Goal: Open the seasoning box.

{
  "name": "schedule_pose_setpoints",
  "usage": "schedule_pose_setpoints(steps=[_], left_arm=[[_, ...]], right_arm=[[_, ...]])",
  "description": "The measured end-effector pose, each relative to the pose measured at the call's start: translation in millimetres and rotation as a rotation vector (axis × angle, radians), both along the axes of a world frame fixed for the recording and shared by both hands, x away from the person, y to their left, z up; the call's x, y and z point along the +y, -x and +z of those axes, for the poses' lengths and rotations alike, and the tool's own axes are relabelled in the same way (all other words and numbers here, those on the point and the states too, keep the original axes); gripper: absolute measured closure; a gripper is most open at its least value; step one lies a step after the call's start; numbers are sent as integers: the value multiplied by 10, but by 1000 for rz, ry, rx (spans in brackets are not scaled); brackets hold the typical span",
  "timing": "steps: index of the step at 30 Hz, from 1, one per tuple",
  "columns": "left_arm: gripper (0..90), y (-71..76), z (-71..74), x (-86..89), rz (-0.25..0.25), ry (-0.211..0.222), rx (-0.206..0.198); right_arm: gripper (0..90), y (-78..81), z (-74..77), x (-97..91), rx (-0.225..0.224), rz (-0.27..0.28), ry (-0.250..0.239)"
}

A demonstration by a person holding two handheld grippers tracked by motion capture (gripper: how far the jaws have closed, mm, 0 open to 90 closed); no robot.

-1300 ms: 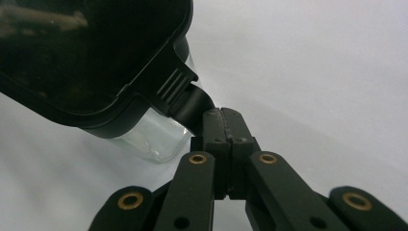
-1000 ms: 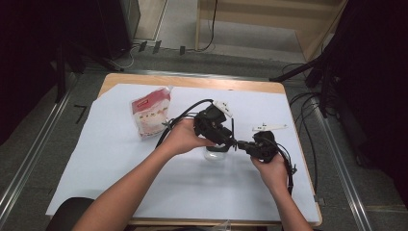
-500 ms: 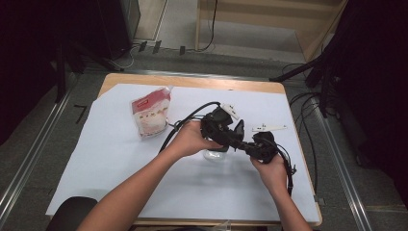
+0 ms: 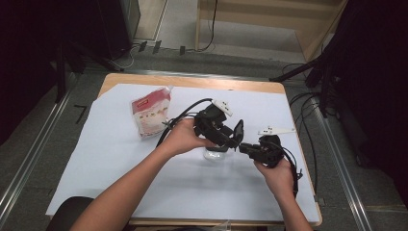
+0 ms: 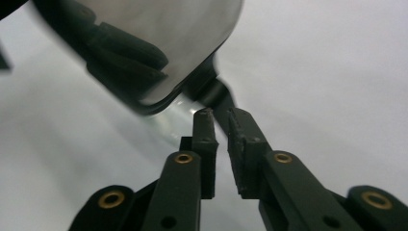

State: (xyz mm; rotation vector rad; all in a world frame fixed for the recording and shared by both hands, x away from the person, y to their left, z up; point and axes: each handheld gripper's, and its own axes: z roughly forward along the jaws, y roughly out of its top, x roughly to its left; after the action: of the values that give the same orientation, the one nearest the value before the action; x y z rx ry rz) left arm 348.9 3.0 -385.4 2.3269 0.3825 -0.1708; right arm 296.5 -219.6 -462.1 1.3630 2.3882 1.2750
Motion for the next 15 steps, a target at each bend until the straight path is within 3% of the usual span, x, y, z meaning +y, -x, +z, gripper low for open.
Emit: schedule_pose_setpoints(steps=[7, 11, 15], left_arm=[[461, 8, 54, 204, 13, 13, 27], [438, 20, 49, 317, 31, 6, 14], [426, 27, 33, 428, 53, 14, 27]], right_arm=[[750, 222, 76, 87, -9, 59, -19], [706, 305, 87, 147, -2, 96, -43], [679, 389, 90, 209, -3, 129, -49]])
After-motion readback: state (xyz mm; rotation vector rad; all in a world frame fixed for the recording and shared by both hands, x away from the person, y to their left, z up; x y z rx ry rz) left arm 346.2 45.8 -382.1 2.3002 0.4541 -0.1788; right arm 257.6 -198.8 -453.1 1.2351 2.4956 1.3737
